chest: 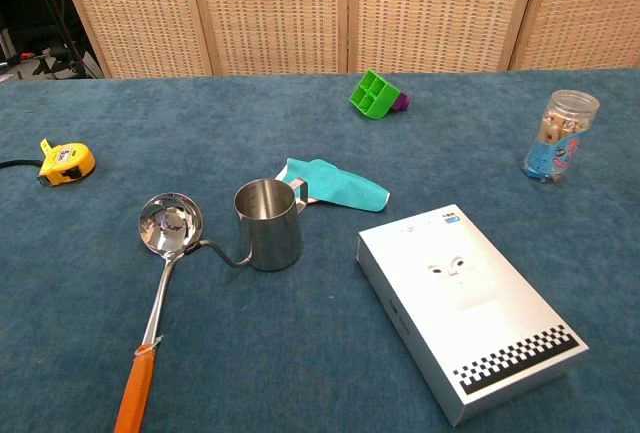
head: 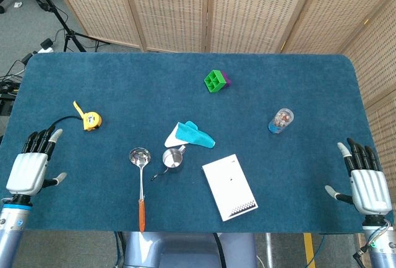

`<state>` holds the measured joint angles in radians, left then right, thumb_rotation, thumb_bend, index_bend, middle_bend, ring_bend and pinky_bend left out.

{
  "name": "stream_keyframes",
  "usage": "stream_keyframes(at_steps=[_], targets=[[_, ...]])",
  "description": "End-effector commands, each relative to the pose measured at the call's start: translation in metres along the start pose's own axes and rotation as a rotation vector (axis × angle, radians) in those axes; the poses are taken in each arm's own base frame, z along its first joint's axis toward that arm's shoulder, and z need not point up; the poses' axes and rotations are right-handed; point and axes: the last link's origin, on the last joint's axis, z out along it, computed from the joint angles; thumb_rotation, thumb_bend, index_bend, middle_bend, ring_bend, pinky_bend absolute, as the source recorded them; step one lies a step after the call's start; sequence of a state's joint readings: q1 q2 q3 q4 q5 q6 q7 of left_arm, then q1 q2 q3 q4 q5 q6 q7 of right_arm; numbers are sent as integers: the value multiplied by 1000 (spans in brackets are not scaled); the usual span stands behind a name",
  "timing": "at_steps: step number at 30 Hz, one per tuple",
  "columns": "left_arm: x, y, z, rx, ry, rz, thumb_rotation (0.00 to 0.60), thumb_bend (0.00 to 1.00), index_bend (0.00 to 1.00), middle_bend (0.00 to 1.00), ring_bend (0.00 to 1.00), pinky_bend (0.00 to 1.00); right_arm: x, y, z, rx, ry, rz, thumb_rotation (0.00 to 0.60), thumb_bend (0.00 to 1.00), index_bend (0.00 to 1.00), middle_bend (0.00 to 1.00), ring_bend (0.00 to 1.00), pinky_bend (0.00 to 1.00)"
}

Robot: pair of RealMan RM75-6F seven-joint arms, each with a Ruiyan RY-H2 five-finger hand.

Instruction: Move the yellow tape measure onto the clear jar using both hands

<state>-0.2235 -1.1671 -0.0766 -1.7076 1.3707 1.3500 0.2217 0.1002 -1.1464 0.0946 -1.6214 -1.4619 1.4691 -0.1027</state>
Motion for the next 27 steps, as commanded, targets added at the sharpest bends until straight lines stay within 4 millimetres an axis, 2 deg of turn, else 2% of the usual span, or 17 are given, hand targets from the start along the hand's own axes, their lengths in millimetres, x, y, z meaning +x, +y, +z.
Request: stream_keyframes(at_steps=[1, 27], targets=[[-1, 0, 0, -2, -2, 3, 600, 155, 0, 0, 0, 0, 0, 1, 0, -3, 0, 3, 600, 105, 0, 0, 0, 0], [2, 6, -2, -44, 1, 7, 600, 154, 0, 0, 0, 0, 6, 5, -5, -28, 32, 19, 600, 105, 0, 0, 0, 0]])
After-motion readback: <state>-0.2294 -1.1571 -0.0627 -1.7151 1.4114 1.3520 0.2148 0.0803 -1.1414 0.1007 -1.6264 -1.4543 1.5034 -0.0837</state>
